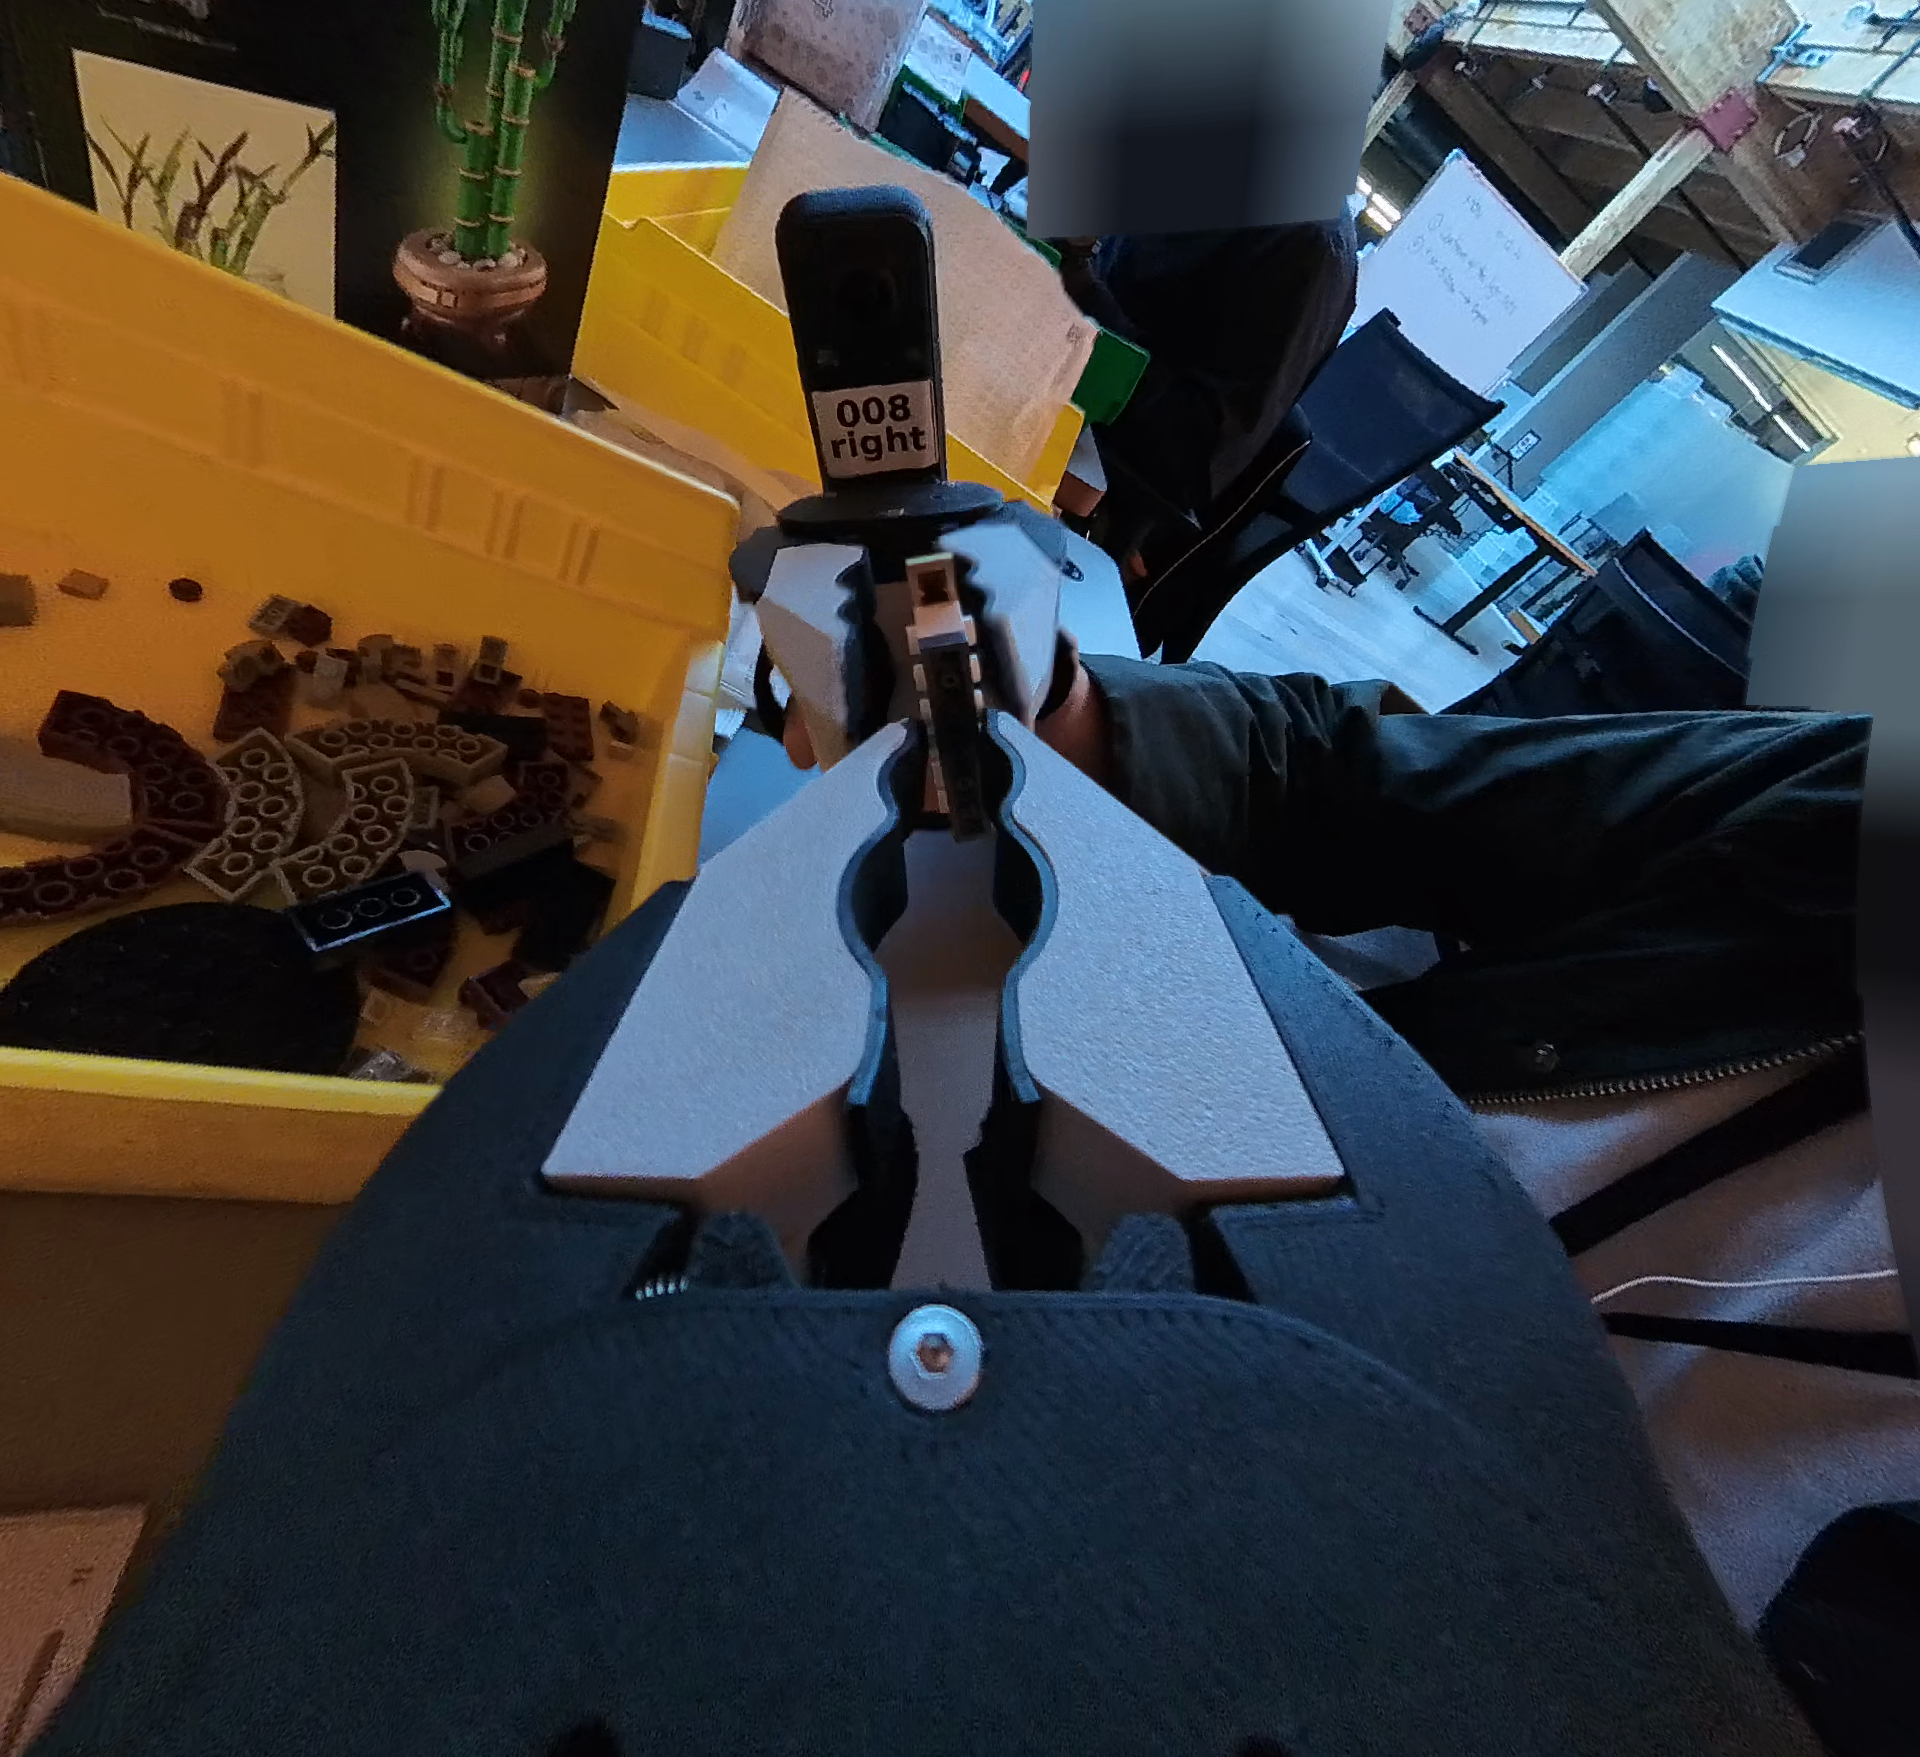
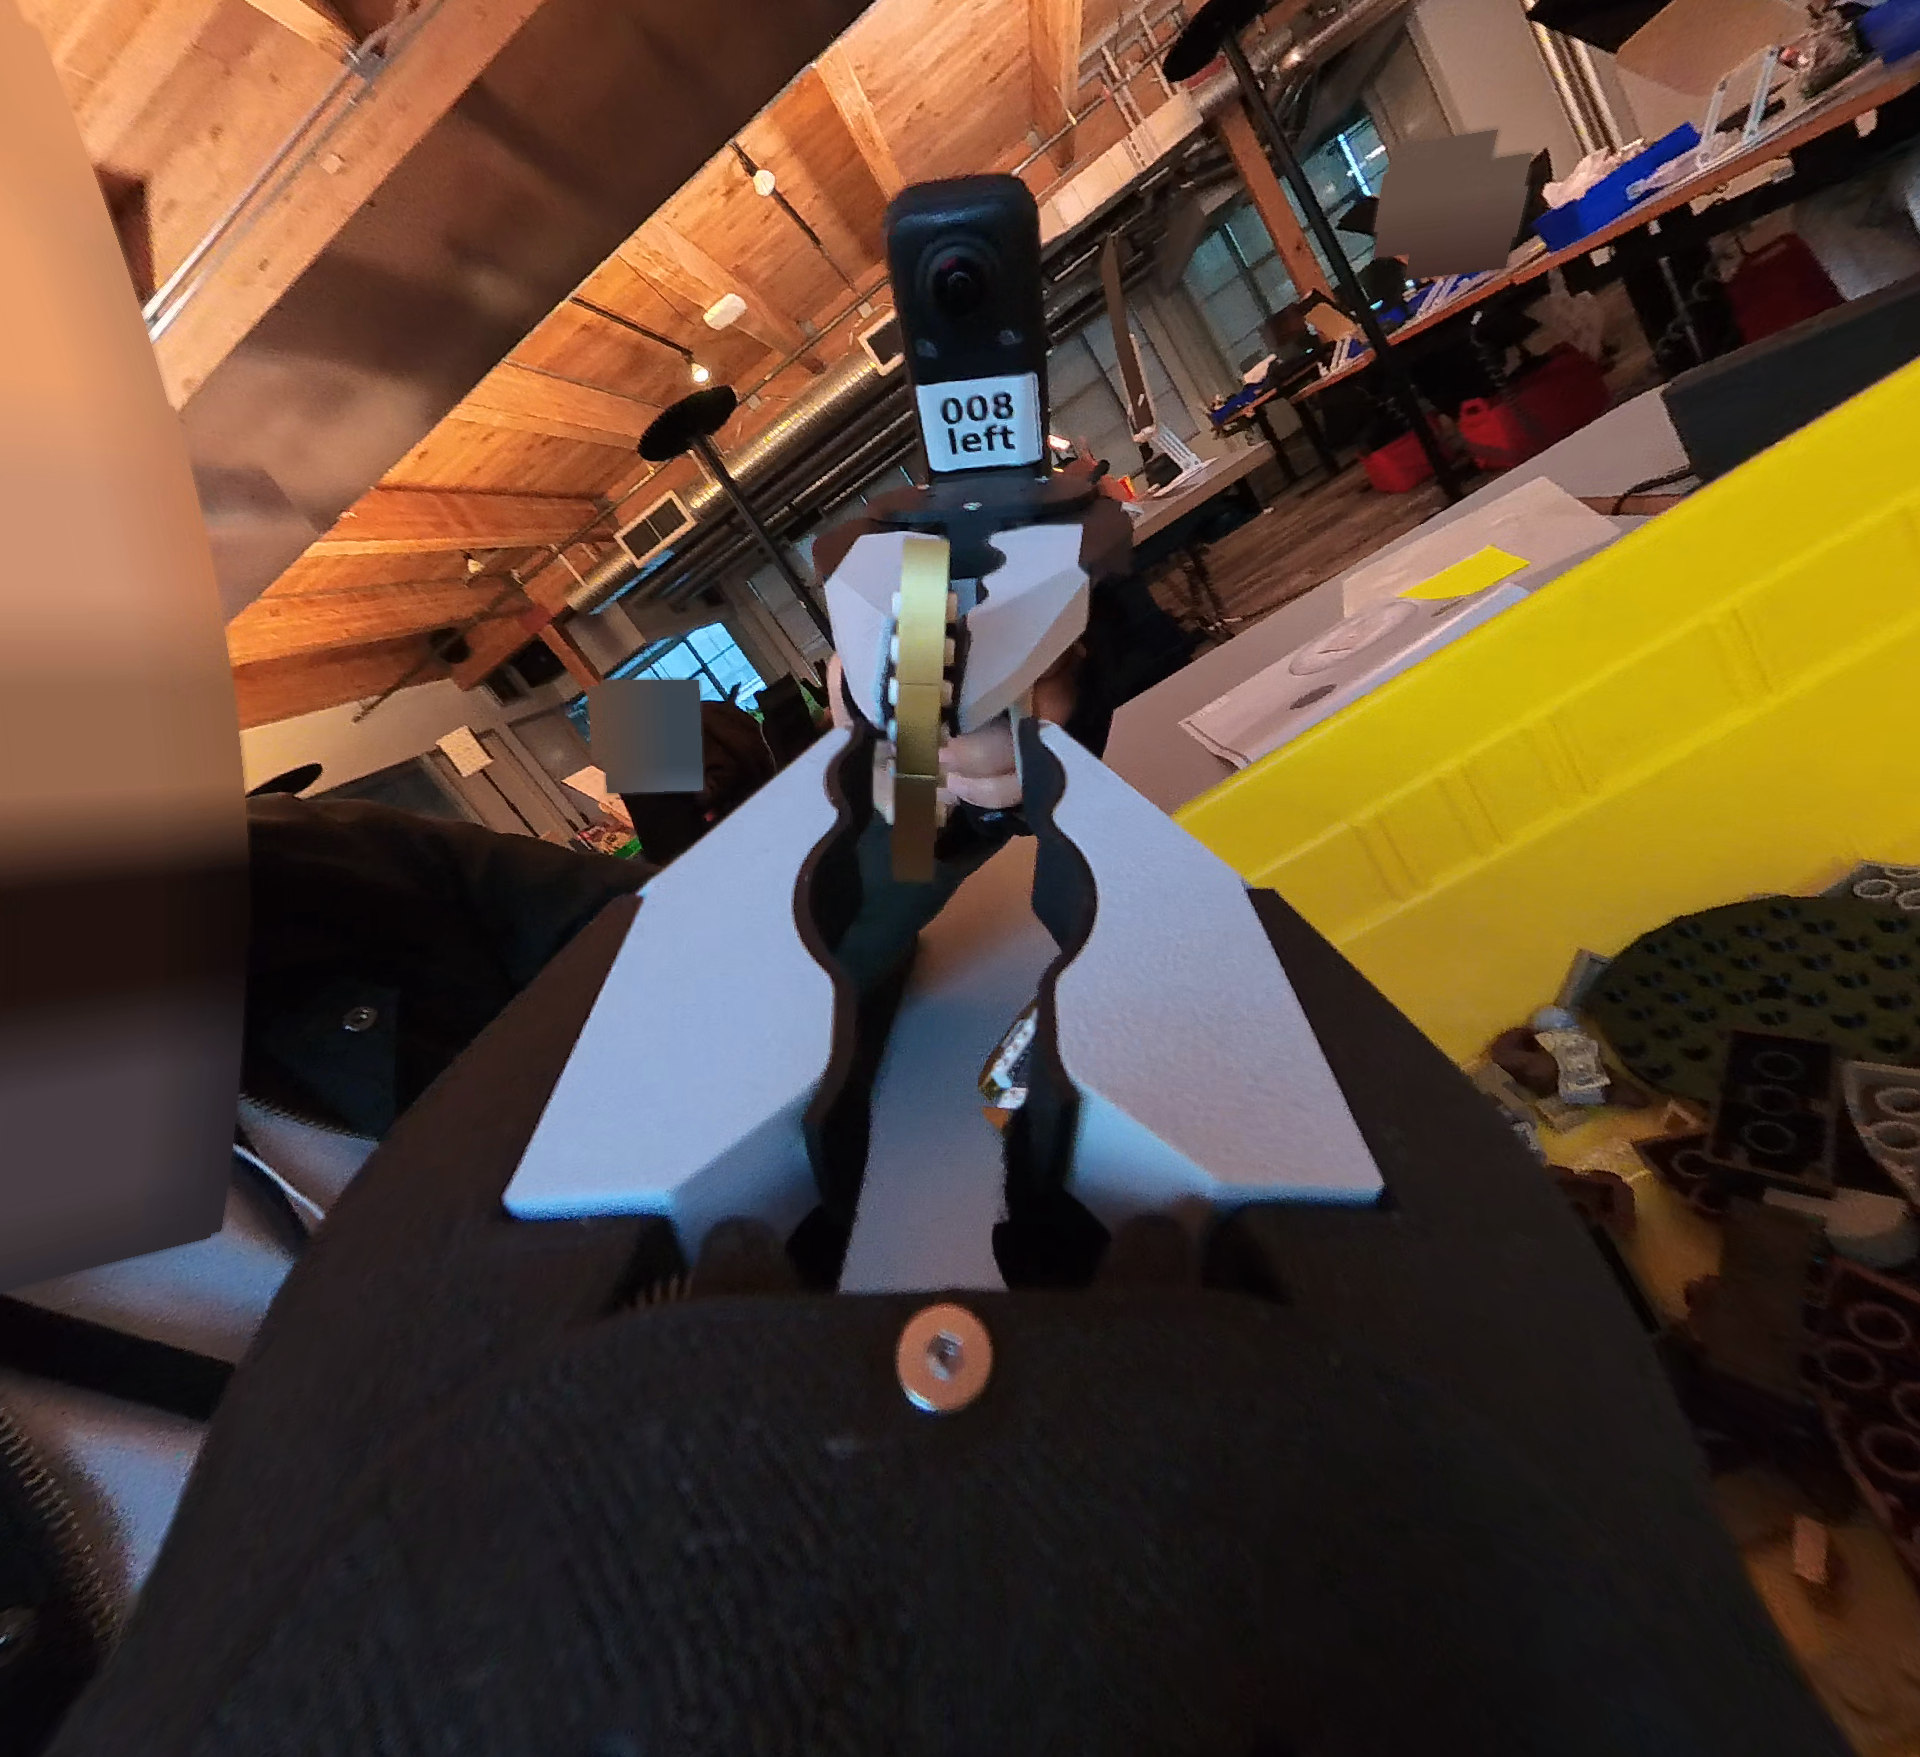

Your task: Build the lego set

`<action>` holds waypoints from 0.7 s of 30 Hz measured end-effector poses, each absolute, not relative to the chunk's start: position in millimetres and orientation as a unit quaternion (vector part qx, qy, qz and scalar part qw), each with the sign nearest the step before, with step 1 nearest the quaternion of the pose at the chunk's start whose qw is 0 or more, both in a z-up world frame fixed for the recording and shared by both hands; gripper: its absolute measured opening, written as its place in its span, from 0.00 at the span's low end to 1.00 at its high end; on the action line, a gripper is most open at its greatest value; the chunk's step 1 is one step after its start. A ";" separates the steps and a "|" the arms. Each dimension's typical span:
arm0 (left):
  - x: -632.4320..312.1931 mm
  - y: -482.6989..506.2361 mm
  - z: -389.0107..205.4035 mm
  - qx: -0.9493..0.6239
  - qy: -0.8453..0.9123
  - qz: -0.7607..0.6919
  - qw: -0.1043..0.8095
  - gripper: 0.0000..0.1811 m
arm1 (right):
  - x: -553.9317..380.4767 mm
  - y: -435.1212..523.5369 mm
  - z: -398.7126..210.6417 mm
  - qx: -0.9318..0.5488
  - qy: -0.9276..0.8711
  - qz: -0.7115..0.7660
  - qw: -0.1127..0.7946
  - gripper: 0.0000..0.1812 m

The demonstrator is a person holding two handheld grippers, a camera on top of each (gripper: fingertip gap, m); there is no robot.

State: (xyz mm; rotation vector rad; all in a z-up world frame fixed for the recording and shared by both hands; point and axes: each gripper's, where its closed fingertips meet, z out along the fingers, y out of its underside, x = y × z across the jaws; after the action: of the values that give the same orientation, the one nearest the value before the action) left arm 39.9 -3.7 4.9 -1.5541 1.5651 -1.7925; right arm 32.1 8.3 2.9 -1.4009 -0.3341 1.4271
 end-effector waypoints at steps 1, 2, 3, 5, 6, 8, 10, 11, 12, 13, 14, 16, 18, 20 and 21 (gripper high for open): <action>39.5 -3.1 0.9 -0.546 0.548 -0.617 0.143 0.05 | 34.9 7.8 6.2 -0.578 -0.135 0.605 0.531 0.15; 39.3 -3.2 -2.5 -0.550 0.552 -0.612 0.138 0.05 | 38.8 7.9 10.1 -0.568 -0.126 0.614 0.534 0.15; 39.3 -4.3 -4.7 -0.550 0.556 -0.609 0.135 0.05 | 43.0 9.5 12.2 -0.564 -0.113 0.618 0.535 0.14; 40.1 -6.3 -10.5 -0.555 0.564 -0.598 0.129 0.05 | 48.1 17.2 6.1 -0.581 -0.085 0.608 0.534 0.09; 40.6 -6.0 -13.9 -0.558 0.569 -0.589 0.131 0.05 | 46.7 17.5 3.1 -0.588 -0.087 0.607 0.527 0.08; 40.4 -5.8 -15.7 -0.559 0.571 -0.586 0.130 0.05 | 44.6 14.3 4.2 -0.584 -0.095 0.616 0.521 0.02; 38.8 -6.0 -15.8 -0.560 0.572 -0.587 0.122 0.05 | 43.4 13.9 3.7 -0.586 -0.095 0.618 0.515 0.03; 38.4 -5.7 -16.6 -0.561 0.574 -0.584 0.122 0.05 | 43.0 14.1 2.8 -0.588 -0.095 0.618 0.513 0.03; 38.0 -5.8 -17.3 -0.561 0.575 -0.583 0.121 0.05 | 42.7 14.2 1.8 -0.589 -0.093 0.621 0.509 0.03; 37.7 -6.1 -17.6 -0.562 0.575 -0.583 0.118 0.05 | 42.4 14.0 1.3 -0.589 -0.091 0.625 0.504 0.03; 37.5 -6.7 -17.3 -0.560 0.575 -0.585 0.115 0.05 | 42.1 13.8 1.0 -0.589 -0.090 0.629 0.499 0.03; 39.3 -4.6 -15.1 -0.559 0.565 -0.595 0.121 0.05 | 43.0 14.4 1.9 -0.594 -0.087 0.622 0.502 0.03; 43.8 -1.0 -11.8 -0.560 0.546 -0.608 0.132 0.15 | 45.7 14.8 6.8 -0.590 -0.079 0.615 0.517 0.03; 45.9 -2.0 -13.2 -0.560 0.544 -0.612 0.130 0.15 | 47.5 14.4 11.6 -0.578 -0.064 0.626 0.519 0.03; 46.4 -4.3 -13.0 -0.555 0.545 -0.616 0.127 0.11 | 47.8 15.6 10.8 -0.579 -0.058 0.628 0.518 0.03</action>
State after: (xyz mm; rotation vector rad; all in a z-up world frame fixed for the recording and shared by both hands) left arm 46.4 -4.3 -13.0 -1.6151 1.5847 -1.7923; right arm 47.8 15.6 10.8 -1.3887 -0.1381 1.5064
